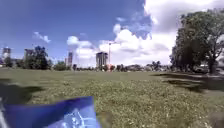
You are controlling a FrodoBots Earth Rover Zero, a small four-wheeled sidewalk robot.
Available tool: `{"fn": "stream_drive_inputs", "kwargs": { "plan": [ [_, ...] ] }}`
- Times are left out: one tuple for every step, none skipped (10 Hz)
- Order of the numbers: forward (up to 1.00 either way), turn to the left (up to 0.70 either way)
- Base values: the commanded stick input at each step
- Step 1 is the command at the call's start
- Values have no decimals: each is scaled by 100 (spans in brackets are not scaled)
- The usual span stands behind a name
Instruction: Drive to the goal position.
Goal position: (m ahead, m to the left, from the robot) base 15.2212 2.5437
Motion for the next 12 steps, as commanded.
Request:
{"fn": "stream_drive_inputs", "kwargs": {
  "plan": [
    [70, 0],
    [70, 0],
    [70, 0],
    [70, 0],
    [70, 0],
    [70, 0],
    [70, 0],
    [70, 0],
    [70, 0],
    [70, 0],
    [70, 0],
    [70, 0]
  ]
}}
